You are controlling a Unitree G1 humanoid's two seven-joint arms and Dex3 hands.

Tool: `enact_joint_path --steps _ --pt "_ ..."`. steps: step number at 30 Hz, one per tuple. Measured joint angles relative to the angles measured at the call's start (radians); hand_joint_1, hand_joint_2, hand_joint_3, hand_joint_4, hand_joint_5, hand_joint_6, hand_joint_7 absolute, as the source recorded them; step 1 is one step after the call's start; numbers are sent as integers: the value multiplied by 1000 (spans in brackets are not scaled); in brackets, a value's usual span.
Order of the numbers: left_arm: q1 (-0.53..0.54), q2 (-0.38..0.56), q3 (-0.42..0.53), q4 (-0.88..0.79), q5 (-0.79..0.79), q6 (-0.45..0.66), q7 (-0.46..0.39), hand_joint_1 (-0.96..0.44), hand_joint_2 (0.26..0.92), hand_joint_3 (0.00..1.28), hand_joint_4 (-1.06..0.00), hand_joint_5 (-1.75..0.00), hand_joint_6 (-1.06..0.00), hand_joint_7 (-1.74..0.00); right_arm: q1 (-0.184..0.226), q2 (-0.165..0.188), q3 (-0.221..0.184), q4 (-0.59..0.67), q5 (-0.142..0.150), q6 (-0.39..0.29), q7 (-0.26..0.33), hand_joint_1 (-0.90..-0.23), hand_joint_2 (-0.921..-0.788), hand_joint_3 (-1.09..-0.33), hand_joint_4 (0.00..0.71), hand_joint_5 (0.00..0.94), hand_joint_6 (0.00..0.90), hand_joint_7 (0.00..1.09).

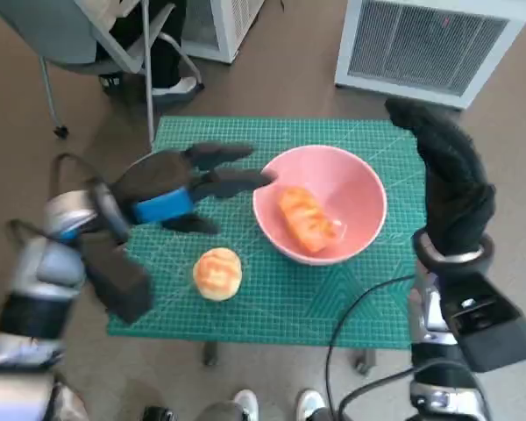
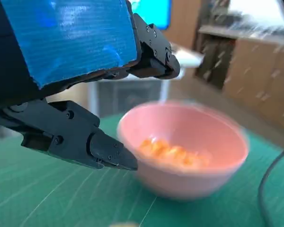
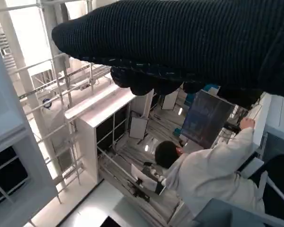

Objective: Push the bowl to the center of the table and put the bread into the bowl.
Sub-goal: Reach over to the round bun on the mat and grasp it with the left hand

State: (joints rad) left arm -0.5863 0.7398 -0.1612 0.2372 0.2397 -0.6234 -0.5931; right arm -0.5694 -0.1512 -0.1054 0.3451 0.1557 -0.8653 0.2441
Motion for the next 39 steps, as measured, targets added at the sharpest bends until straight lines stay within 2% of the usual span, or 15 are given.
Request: enact_joint_path --steps 6,16,22,34,39 --pt "101 44 36 -79 -10 70 -29 -81 807 11 -409 -10 -508 -29 -1 0 3 0 0 -2 1 -502 -921 -686 373 3 -1 740" --pt "222 26 27 -92 -2 86 -27 -65 821 11 -407 -3 -506 -17 -1 0 5 0 0 1 4 -504 -921 -689 370 1 -1 737" --pt "232 -11 -2 -45 38 82 3 -55 827 10 -404 -1 -497 -10 1 -3 5 -6 1 10 9 -506 -921 -688 368 0 -1 732" --pt "212 -119 -92 127 175 67 115 -39 837 9 -406 -1 -485 -1 15 -7 3 -20 5 13 15 -526 -921 -680 367 1 -1 713" --pt "179 -158 -122 200 203 62 152 -18 852 14 -450 -20 -519 -17 22 -7 3 -27 4 14 16 -520 -921 -678 369 1 -1 707"
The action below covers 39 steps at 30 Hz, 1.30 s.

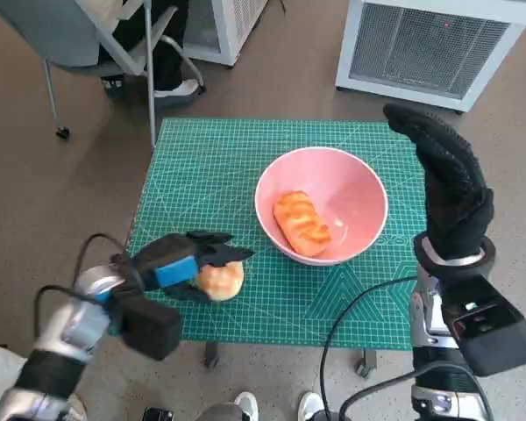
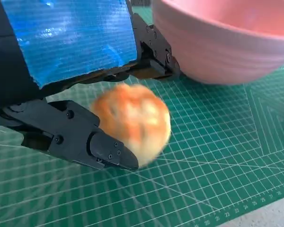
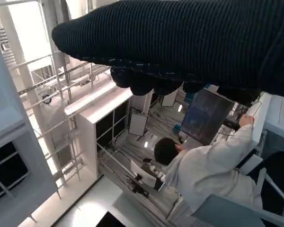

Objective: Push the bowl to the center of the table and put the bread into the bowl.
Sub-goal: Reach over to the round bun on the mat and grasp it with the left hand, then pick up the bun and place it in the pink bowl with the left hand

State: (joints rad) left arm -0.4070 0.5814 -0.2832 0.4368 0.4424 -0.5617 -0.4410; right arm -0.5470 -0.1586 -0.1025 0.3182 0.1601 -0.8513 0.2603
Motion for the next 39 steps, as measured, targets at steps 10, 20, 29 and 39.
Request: enact_joint_path --steps 10,20,29,39 --pt "-72 -36 -51 134 91 -8 126 37 916 132 -592 -954 -596 -870 14 1 1 -23 -3 10 0 -514 -921 -679 375 4 -1 703" --pt "-89 -24 -60 142 98 7 148 4 920 158 -572 -1383 -558 -1125 19 1 -4 -32 -6 15 -1 -506 -921 -678 379 6 -1 704" --pt "-52 54 18 -29 -2 80 15 4 920 135 -591 -1370 -592 -1096 21 0 -8 -36 -8 19 -6 -509 -921 -678 379 6 -1 704" --pt "-93 82 179 -272 -109 124 23 4 916 38 -679 -1259 -736 -961 21 4 -6 -34 -7 21 -7 -511 -921 -678 380 6 -1 707"
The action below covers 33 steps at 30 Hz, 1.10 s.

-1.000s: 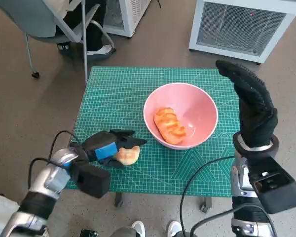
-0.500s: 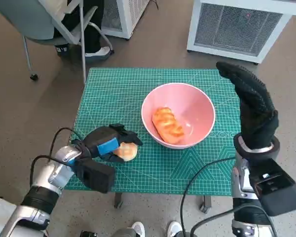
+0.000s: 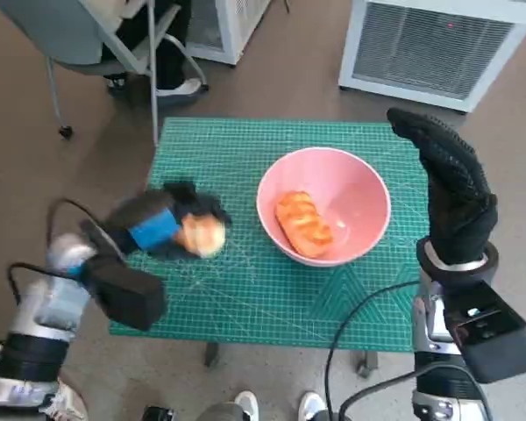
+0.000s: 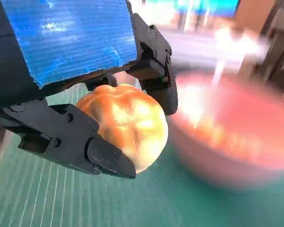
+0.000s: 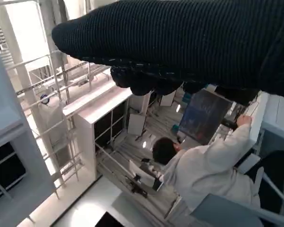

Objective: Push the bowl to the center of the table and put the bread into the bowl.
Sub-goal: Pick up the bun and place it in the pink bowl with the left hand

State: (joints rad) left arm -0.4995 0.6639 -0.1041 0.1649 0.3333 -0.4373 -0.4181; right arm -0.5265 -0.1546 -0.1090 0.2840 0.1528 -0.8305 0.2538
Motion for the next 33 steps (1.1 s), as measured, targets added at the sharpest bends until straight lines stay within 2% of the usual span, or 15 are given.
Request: enact_joint_path --steps 7,12,18,23,24,25,26,28,29,31,33 --pt "-105 -55 26 -126 10 77 43 4 892 6 -742 -1152 -844 -886 -4 2 3 13 -1 0 -1 -504 -921 -683 383 7 -1 706" --pt "-202 -118 -11 -114 31 63 76 4 878 2 -780 -1062 -872 -904 -6 4 3 18 -1 0 -3 -495 -921 -686 385 8 -1 705" --pt "-339 -197 -97 23 50 -10 79 3 909 22 -686 -1149 -778 -1022 -10 5 4 23 0 1 -3 -499 -921 -686 387 9 -1 705" --pt "-433 -267 -168 192 60 -54 63 2 919 124 -558 -1296 -633 -1159 -10 5 5 22 0 5 -3 -505 -921 -684 388 9 -1 705" --pt "-449 -283 -184 232 65 -54 55 -123 920 178 -490 -1054 -566 -1269 -10 5 5 22 0 6 -3 -506 -921 -684 388 9 -1 705" --pt "-462 -294 -198 260 68 -56 52 -167 920 199 -485 -932 -541 -1310 -10 4 5 21 0 6 -3 -506 -921 -684 388 9 -1 705" --pt "-474 -304 -210 290 78 -56 47 -177 901 208 -461 -703 -467 -1211 -10 4 4 21 0 6 -3 -506 -921 -684 388 9 -1 705" --pt "-500 -323 -242 352 107 -55 41 -138 889 115 -412 -317 -432 -655 -9 3 4 18 -1 6 -4 -506 -921 -684 389 9 -1 705" --pt "-511 -330 -258 379 123 -56 40 -139 891 93 -402 -254 -435 -549 -9 3 3 17 -1 6 -4 -506 -921 -684 389 9 -1 705" --pt "-530 -344 -286 429 156 -58 44 -194 890 41 -308 -104 -396 -270 -8 1 2 15 -1 6 -4 -507 -921 -683 386 8 -1 706" --pt "-545 -356 -312 479 191 -64 53 -234 890 23 -253 -53 -366 -164 -7 0 1 11 -1 6 -4 -508 -921 -681 384 7 -1 707"
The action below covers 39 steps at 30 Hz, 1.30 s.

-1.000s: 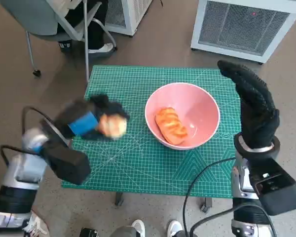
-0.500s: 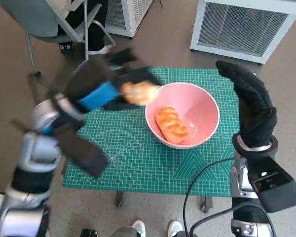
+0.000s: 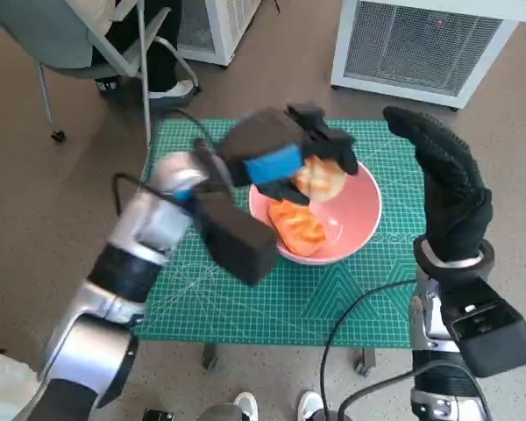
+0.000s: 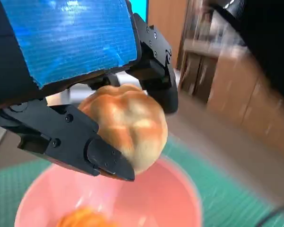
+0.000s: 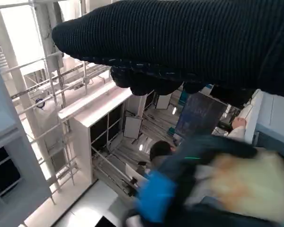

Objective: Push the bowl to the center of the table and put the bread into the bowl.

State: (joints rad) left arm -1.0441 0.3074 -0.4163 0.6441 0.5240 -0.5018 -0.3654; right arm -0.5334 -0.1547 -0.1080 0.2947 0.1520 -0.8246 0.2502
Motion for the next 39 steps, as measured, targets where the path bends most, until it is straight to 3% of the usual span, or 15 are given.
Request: enact_joint_path --steps 7,11,19,27,36,37,39 --pt "-25 -36 -42 132 33 -28 17 -324 897 7 -123 -3 -286 -28 9 -2 -7 -26 -12 0 -11 -515 -921 -680 385 6 -1 710" --pt "-31 -46 -52 175 42 -45 27 -332 899 5 -109 -1 -280 -18 14 -3 -11 -34 -38 0 -21 -516 -921 -685 385 7 0 712" --pt "-32 -44 -37 218 30 -93 48 -330 909 7 -112 -4 -302 -23 25 -11 -20 -39 -41 0 -34 -505 -921 -692 385 6 1 713" --pt "-8 -64 130 235 -239 -156 -3 -352 920 89 -211 -38 -362 -48 26 -22 -22 -57 -43 11 -43 -492 -921 -694 373 0 4 711" --pt "139 -124 307 96 -540 -164 -30 -302 921 249 -325 -78 -403 -86 25 -22 -19 -90 -43 59 -57 -491 -921 -696 379 4 14 709" --pt "161 -131 319 65 -566 -153 -33 -301 921 262 -321 -90 -374 -144 24 -22 -19 -98 -43 66 -60 -490 -921 -696 380 4 16 709" --pt "204 -143 342 -6 -623 -126 -43 -296 921 303 -287 -159 -169 -541 21 -23 -19 -114 -43 83 -64 -488 -921 -695 381 5 19 708"
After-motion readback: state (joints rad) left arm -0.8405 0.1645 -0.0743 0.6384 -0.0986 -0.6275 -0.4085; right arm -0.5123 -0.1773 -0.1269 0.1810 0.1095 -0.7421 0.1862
